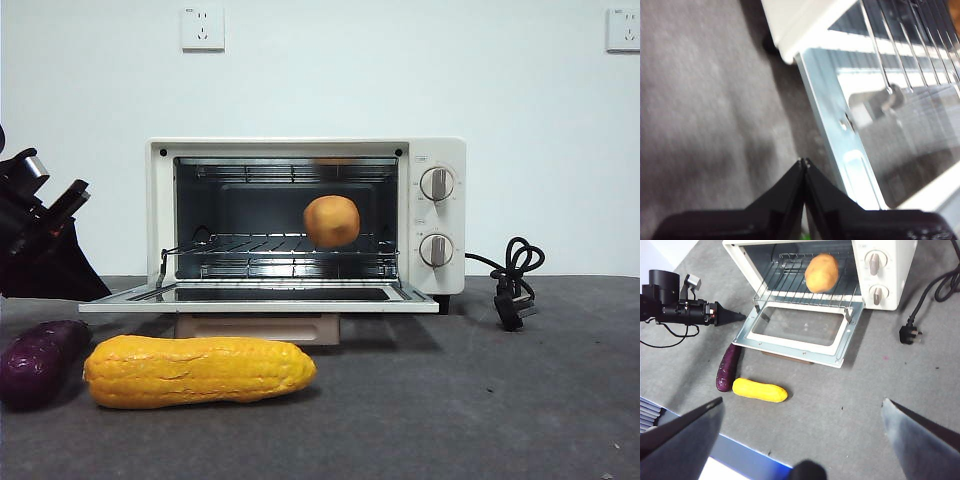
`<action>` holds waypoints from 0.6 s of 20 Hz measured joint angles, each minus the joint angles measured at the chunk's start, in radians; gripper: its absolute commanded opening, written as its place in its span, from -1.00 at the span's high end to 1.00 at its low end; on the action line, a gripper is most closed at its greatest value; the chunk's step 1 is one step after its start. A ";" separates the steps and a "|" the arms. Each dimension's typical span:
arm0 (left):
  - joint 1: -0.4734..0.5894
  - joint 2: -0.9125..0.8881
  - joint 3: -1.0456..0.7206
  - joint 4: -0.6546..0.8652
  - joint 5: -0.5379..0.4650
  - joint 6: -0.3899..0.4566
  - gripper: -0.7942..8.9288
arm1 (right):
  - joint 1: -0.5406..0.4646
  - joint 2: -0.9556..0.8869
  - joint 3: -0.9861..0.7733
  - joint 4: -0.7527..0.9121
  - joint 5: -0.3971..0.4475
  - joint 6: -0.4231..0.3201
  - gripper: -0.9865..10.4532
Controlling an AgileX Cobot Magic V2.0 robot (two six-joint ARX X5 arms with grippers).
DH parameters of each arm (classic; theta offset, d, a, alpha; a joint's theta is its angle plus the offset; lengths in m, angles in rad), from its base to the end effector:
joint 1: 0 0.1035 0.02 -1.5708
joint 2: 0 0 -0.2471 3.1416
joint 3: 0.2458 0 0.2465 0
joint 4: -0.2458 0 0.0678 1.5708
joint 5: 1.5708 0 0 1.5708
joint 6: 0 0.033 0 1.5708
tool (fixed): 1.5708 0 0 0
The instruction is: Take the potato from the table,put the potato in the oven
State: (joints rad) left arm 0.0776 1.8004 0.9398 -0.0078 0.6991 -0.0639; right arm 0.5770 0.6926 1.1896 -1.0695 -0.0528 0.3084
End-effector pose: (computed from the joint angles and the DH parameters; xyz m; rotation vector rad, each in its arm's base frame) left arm 0.3384 0.0050 0.1309 -0.3923 0.8359 -0.5562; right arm 0.0796 0.0539 0.3734 0.1397 0.6493 0.5186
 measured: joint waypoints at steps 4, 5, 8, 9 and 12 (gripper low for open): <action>-0.016 0.061 0.029 0.027 0.000 -0.009 0.85 | 0.000 0.000 0.000 0.000 0.000 0.019 -0.11; -0.028 0.079 0.036 0.027 0.000 -0.010 0.85 | 0.000 0.000 0.000 0.000 0.000 0.023 -0.11; -0.063 0.105 0.054 0.025 -0.002 -0.013 0.85 | 0.000 0.000 0.000 0.000 0.000 0.032 -0.11; -0.068 0.107 0.056 0.026 -0.003 -0.016 0.86 | 0.000 0.000 0.000 0.000 0.000 0.033 -0.11; -0.066 0.111 0.060 0.029 0.027 -0.030 0.85 | 0.000 0.000 0.000 0.000 0.001 0.034 -0.11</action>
State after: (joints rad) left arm 0.0113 1.9118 0.9997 0.0208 0.7265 -0.0940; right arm 0.5770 0.6926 1.1896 -1.0695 -0.0521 0.3420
